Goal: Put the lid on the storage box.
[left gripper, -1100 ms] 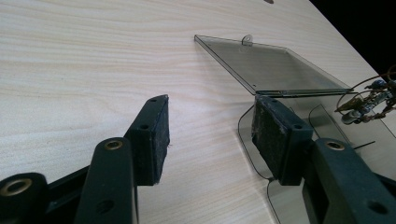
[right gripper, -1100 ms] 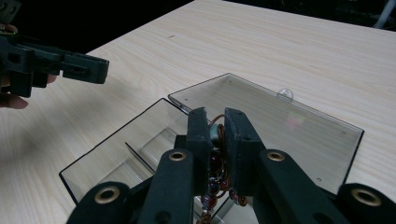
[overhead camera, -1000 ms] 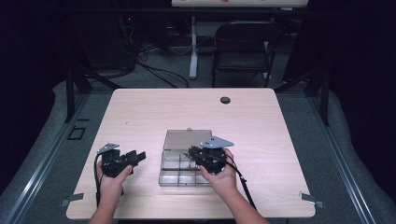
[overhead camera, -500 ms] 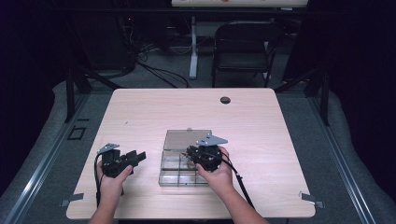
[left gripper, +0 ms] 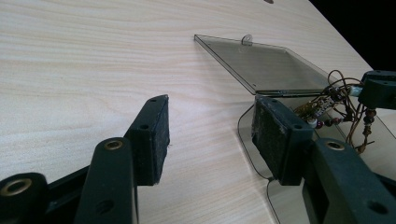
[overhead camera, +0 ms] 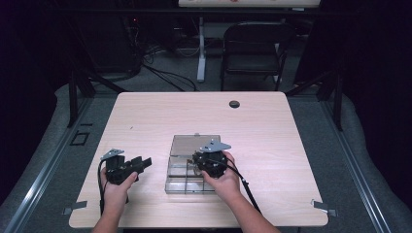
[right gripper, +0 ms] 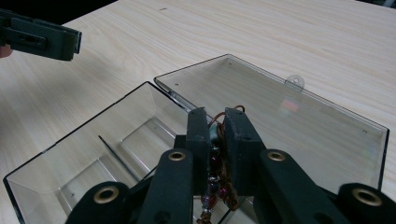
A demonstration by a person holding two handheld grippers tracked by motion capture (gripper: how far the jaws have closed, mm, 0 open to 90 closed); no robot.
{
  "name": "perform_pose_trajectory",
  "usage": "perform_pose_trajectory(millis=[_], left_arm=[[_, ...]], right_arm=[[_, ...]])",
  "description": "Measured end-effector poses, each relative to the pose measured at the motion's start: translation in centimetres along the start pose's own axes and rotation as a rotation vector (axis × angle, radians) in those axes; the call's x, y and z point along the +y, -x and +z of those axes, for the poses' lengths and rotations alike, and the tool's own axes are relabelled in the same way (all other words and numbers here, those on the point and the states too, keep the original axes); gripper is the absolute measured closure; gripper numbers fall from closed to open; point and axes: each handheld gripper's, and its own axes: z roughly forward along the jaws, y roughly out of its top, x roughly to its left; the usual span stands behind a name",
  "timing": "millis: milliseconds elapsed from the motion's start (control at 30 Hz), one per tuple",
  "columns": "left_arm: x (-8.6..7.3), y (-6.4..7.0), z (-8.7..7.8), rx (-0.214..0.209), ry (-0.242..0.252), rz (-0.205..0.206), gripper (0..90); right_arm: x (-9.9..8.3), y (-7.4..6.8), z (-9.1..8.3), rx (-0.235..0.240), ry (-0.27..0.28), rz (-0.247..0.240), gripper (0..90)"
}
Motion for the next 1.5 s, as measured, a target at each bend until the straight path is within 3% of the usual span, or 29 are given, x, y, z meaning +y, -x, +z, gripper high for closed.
perform_pose_trajectory(millis=[400,567,833,1067,1233,1500], left_arm=[[0.0,0.0,0.0,-0.001,0.003,0.001,47.0],[0.0,-0.1,-0.1,0.000,-0.002,0.002,47.0],[0.0,-0.1,-0.1,0.000,0.002,0.002,47.0],[0.0,-0.1,-0.1,0.002,0.000,0.000,47.0],[0.0,0.0,-0.1,0.003,0.004,0.001,47.0],[0.0,-0.1,-0.2,0.001,0.004,-0.006,47.0]], right_arm=[[0.8,-1.3,0.4,0.021,0.003,-0.036,82.1],[0.7,-1.1,0.5,0.004,-0.026,-0.055,82.8],[0.4,-1.2,-0.2,0.033,-0.017,-0.053,78.0],[-0.5,-1.5,-0.8,0.103,-0.066,-0.083,69.3],[-1.2,-1.6,-0.6,0.103,-0.122,-0.106,69.2],[-1.4,-1.9,-0.1,0.102,-0.138,-0.099,68.9]])
